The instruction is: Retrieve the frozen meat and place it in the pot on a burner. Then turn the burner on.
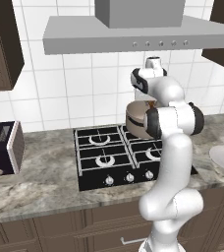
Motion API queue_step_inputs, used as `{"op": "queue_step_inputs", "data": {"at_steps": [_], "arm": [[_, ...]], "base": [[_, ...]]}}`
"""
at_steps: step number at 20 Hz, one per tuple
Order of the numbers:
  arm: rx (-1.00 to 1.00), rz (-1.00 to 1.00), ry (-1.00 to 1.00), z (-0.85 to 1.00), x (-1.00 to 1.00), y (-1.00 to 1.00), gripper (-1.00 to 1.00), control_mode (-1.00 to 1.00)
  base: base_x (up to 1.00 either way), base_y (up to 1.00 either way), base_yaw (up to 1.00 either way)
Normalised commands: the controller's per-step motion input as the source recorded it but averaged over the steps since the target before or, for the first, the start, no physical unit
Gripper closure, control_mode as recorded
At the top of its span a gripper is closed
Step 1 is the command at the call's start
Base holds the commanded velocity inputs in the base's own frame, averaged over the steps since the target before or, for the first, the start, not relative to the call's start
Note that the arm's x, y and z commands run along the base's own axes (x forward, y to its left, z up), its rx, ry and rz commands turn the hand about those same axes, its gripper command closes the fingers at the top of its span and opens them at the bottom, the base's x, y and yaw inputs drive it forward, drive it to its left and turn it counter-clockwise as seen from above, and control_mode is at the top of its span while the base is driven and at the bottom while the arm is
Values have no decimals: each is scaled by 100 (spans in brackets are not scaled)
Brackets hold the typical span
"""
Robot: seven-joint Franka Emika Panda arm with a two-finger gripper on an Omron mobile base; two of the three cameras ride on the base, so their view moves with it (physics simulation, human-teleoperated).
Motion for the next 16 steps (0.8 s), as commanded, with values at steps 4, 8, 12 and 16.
{"op": "queue_step_inputs", "data": {"at_steps": [4,8,12,16], "arm": [[11,0,0,-30,0,0,100,-100],[4,0,0,-32,0,0,100,-100],[0,0,3,-6,1,0,100,-100],[-1,0,0,0,0,0,100,-100]], "base": [[0,0,0],[0,0,0],[0,0,0],[0,0,0]]}}
